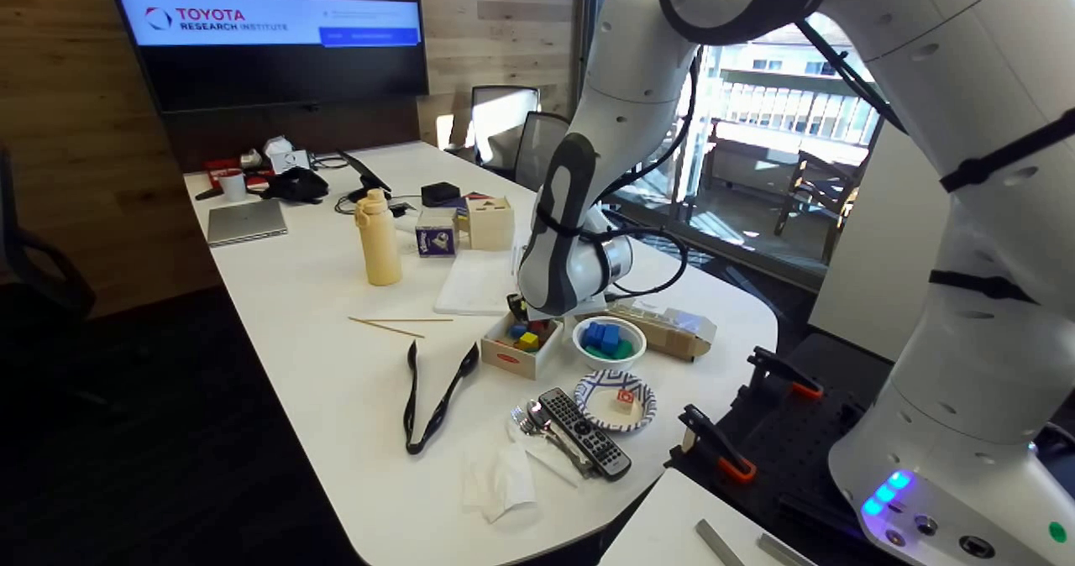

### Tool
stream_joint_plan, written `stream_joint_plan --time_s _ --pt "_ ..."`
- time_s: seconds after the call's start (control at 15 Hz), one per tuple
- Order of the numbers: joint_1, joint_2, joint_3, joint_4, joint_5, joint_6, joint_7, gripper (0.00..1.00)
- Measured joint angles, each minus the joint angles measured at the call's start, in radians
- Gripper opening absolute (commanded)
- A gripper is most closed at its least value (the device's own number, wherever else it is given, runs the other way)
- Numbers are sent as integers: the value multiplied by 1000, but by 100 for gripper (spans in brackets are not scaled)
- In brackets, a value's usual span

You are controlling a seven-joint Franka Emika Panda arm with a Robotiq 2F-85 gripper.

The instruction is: Place the objects from the black and white bowl in the box.

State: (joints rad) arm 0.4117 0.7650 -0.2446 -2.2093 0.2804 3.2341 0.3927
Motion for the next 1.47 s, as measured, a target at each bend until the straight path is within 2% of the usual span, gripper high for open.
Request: stream_joint_plan --time_s 0.13,0.2,0.33,0.6,0.8,1.13,1.47 --pt "-9 42 11 48 0 21 0 9" --pt "-16 59 20 70 0 28 0 59" --pt "-24 88 28 104 0 49 0 66" --pt "-24 101 28 113 2 67 -2 97" --pt "-20 79 28 67 3 30 -20 100" --pt "-26 -27 32 -114 5 -40 -21 100" --pt "-101 -56 79 -208 15 -61 -16 100"
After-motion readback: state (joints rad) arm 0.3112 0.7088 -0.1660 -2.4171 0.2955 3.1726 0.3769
